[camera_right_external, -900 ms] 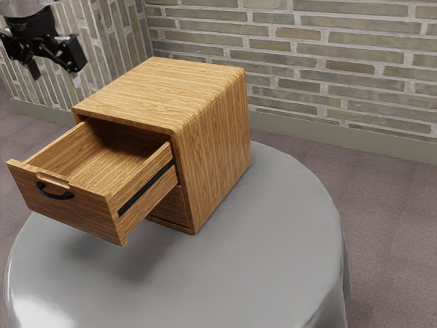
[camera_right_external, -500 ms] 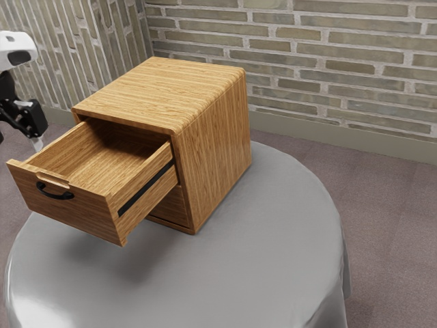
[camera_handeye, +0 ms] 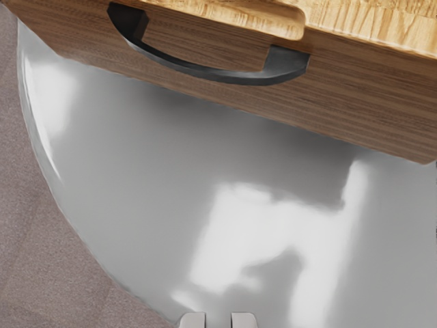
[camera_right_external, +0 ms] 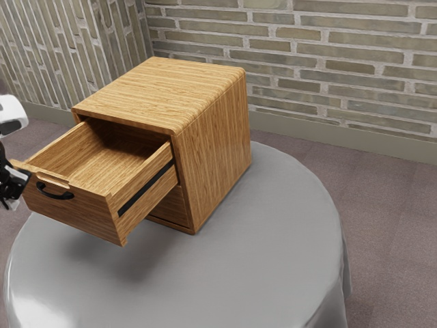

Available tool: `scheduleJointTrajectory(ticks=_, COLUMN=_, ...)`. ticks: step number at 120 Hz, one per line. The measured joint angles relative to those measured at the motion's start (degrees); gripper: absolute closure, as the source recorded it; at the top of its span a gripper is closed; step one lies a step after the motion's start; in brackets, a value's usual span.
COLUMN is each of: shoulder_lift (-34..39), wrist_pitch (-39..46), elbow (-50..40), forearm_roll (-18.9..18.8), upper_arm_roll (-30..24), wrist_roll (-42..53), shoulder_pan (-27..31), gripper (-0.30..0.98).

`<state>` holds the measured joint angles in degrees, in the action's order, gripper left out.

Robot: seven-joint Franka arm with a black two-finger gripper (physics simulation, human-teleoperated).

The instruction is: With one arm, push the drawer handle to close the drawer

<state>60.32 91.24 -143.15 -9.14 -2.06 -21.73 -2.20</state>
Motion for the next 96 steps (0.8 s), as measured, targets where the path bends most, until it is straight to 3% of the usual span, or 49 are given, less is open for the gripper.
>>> scheduleJointTrajectory(ticks=39, shoulder_lift=-2.3, wrist_pitch=10.4, elbow=-4.6, forearm_roll=-3.0, upper_arm_roll=3.6, wrist_roll=2.8, shoulder_pan=2.5, gripper=0.78)
scheduleJointTrajectory(ticks=96, shoulder_lift=-5.4, wrist_pitch=20.7, elbow=-10.2, forearm_roll=-3.6, upper_arm_roll=5.7, wrist_roll=6.1, shoulder_pan=4.1, gripper=0.79)
